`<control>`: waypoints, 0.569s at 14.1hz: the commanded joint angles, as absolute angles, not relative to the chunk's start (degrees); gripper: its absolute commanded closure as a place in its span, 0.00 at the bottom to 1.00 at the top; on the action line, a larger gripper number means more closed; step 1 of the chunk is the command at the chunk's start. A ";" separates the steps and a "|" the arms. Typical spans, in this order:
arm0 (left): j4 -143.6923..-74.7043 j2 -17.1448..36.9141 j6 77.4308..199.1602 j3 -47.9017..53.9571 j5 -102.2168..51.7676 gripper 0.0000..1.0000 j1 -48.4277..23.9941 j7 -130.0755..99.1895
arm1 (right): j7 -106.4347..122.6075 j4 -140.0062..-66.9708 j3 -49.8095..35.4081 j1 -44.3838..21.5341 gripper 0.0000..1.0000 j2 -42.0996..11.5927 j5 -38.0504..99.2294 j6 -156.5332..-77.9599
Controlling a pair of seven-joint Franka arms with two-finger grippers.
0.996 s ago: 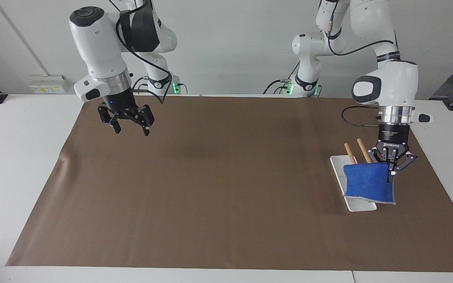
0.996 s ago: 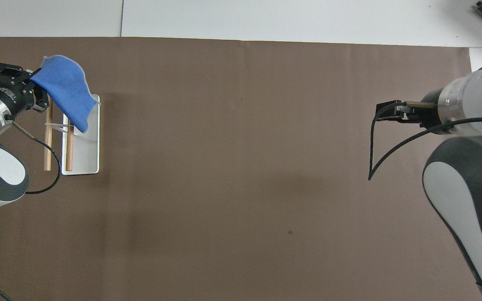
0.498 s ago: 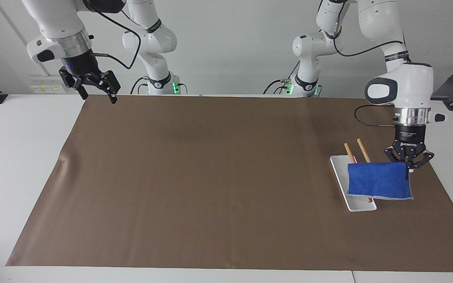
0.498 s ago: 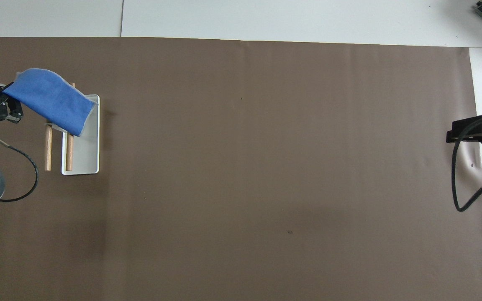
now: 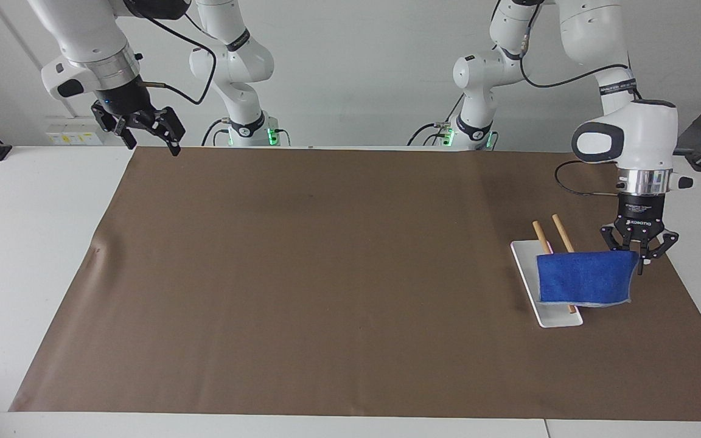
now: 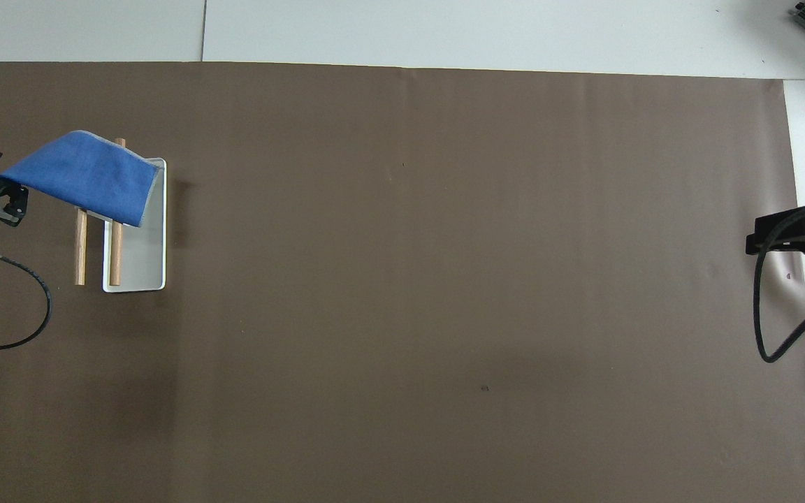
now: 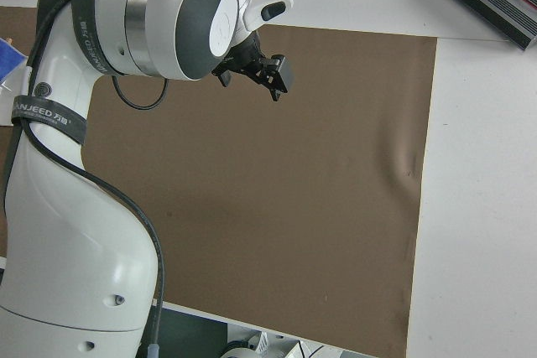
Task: Right arm passes towel to left arm to hang
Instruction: 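Drape the towel over the wooden sticks with the left gripper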
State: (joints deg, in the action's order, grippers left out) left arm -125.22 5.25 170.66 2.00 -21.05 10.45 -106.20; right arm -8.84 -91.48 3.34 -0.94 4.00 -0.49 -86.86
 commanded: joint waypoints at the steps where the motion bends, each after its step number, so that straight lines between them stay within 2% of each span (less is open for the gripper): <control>1: -125.16 4.75 168.76 2.72 -22.15 0.23 11.60 -106.35 | -7.13 -93.08 4.56 -1.75 0.00 5.63 -1.49 -87.19; 2: -124.46 4.83 167.79 2.72 -22.06 0.00 11.78 -106.43 | -5.81 -92.55 5.88 -3.24 0.00 5.45 -1.58 -86.93; 8: -119.80 4.05 157.43 2.37 -22.06 0.00 13.54 -105.91 | -5.10 -92.28 6.42 -2.29 0.00 5.01 -1.14 -86.57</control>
